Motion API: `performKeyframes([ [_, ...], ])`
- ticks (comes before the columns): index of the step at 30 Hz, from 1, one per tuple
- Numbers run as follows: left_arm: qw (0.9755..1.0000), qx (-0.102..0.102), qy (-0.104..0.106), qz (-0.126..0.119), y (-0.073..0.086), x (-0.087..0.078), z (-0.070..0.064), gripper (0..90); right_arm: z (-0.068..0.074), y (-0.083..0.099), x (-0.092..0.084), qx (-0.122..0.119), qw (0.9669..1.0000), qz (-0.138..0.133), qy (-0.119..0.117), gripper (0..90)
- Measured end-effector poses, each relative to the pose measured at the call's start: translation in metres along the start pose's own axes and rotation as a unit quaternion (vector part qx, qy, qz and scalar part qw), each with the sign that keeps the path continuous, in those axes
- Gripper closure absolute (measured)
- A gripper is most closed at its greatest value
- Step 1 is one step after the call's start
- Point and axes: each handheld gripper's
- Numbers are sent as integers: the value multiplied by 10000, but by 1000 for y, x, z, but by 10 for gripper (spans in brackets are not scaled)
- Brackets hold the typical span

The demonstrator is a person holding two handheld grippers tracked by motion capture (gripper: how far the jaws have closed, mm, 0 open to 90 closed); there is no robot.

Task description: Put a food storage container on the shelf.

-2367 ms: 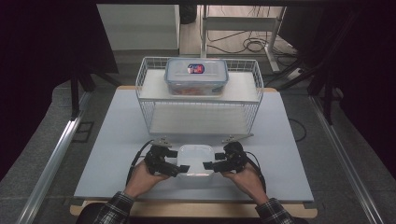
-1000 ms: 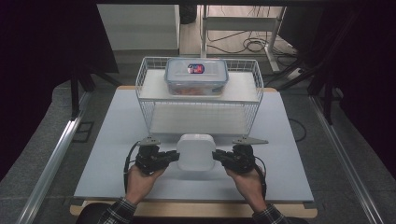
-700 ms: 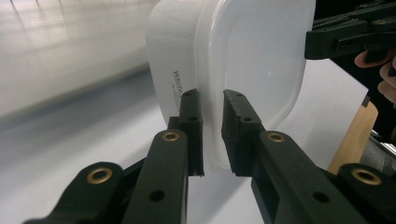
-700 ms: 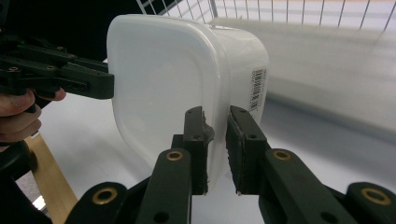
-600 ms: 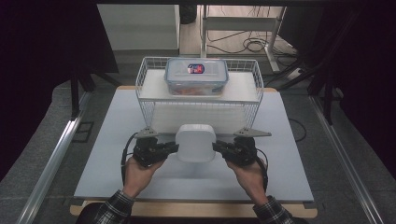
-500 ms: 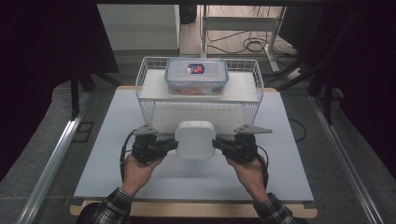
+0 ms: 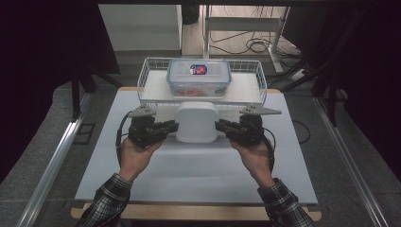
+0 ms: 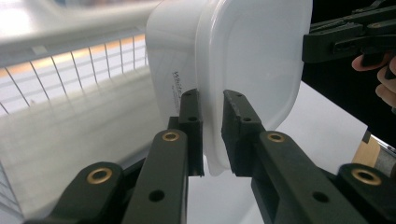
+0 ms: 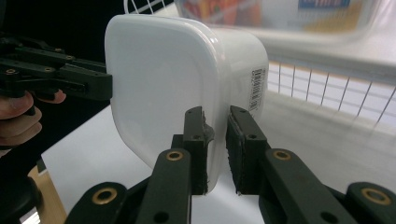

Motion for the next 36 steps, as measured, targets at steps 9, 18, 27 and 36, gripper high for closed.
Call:
performKeyframes([
  [9,9997,110,-88,-208,-40,-16,1,793,4,-33,-8,-123,9997,-211,-23,780],
  [18,9992,188,-74,-358,-72,-27,2,793,9,-65,-18,-251,9990,-377,6,780],
  [27,9988,137,-7,-467,-105,-34,9,794,8,-99,-25,-289,9984,-494,-20,779],
  [36,9988,79,17,-475,-132,-30,15,794,0,-124,-24,-229,9978,-617,24,776],
])
Point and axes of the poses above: each handheld gripper's, and its own axes: x roughly forward along the jaws, y roughly out of its underside, z roughly to its left, and after that the axes turned 12 degrees about -y, right-handed
